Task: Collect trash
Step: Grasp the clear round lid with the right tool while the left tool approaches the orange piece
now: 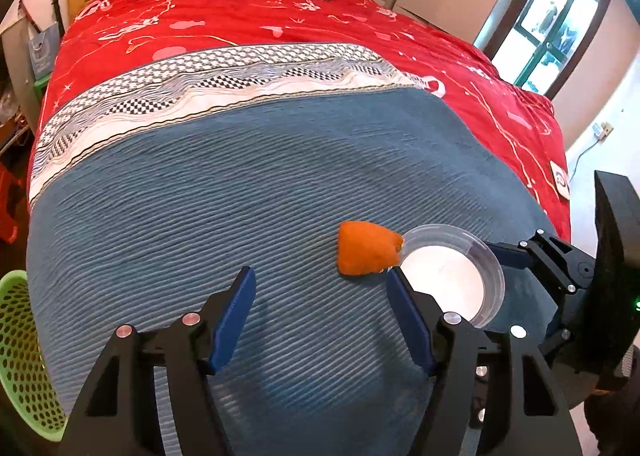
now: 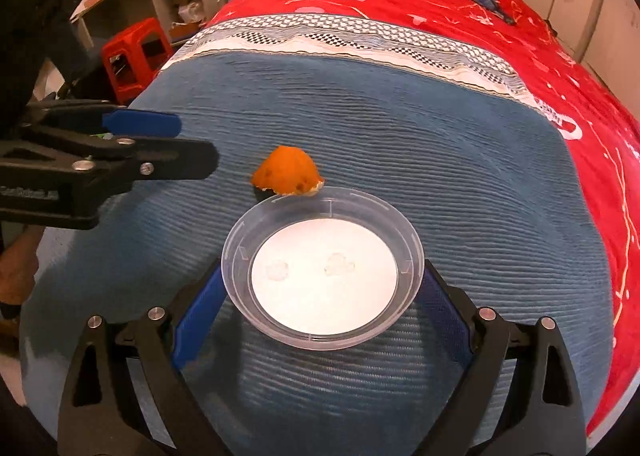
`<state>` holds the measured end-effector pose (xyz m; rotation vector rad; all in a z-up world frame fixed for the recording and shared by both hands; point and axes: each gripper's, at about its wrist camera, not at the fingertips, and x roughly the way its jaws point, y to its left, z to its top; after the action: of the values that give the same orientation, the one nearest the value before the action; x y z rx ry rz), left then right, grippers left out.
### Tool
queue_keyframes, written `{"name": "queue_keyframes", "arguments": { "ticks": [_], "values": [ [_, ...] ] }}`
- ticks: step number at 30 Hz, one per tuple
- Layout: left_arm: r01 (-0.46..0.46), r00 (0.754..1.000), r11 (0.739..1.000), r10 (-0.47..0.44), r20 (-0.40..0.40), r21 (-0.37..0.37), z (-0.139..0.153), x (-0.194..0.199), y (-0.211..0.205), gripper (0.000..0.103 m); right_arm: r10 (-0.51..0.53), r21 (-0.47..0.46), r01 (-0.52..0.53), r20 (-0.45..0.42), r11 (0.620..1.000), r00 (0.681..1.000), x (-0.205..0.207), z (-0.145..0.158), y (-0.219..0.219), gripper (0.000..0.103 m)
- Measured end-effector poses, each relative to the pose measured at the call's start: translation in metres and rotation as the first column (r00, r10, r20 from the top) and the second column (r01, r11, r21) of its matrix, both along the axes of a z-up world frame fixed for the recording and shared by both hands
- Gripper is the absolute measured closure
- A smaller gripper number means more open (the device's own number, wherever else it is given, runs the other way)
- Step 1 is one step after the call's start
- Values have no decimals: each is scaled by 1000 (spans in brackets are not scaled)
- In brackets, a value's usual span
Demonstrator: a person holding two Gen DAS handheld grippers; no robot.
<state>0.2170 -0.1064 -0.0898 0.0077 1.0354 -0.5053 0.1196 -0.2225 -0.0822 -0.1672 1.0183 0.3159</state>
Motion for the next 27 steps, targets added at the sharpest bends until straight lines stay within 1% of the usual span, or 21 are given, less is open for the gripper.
{"name": "queue_keyframes", "arguments": {
  "ticks": [4, 7, 10, 13, 16, 19, 21, 22, 27],
  "values": [
    [3, 1000, 1000, -2, -23, 12, -8, 4, -8, 40, 7, 6, -7, 5, 1000, 1000, -5, 0, -2, 12],
    [19, 999, 999, -18, -26, 26, -12, 4, -17, 43, 10, 13, -10, 9, 1000, 1000, -9, 1, -3, 12],
    [32, 999, 999, -31, -29, 44, -15, 5, -25, 49, 15, 14, -16, 13, 1000, 1000, -14, 1, -4, 12],
    [25, 999, 999, -24, -40, 40, -19, 8, -28, 49, 20, 10, -20, 14, 1000, 1000, -17, 1, -6, 12],
    [26, 999, 997, -23, -38, 72, -22, 7, -31, 49, 20, 15, -20, 13, 1000, 1000, -22, 2, -10, 12],
    [29, 998, 998, -26, -52, 62, -25, 6, -29, 49, 12, 13, -12, 19, 1000, 1000, -29, 5, -16, 12],
    [37, 998, 999, -36, -50, 38, -22, 4, -29, 49, 2, 16, -2, 20, 1000, 1000, -33, 6, -21, 12],
    [48, 998, 999, -47, -45, 19, -18, 1, -30, 49, -2, 14, 2, 20, 1000, 1000, -35, 6, -23, 12],
    [92, 996, 996, -92, -20, -13, -10, -4, -42, 49, -18, 10, 17, 23, 1000, 1000, -45, 7, -33, 12]
  ]
}}
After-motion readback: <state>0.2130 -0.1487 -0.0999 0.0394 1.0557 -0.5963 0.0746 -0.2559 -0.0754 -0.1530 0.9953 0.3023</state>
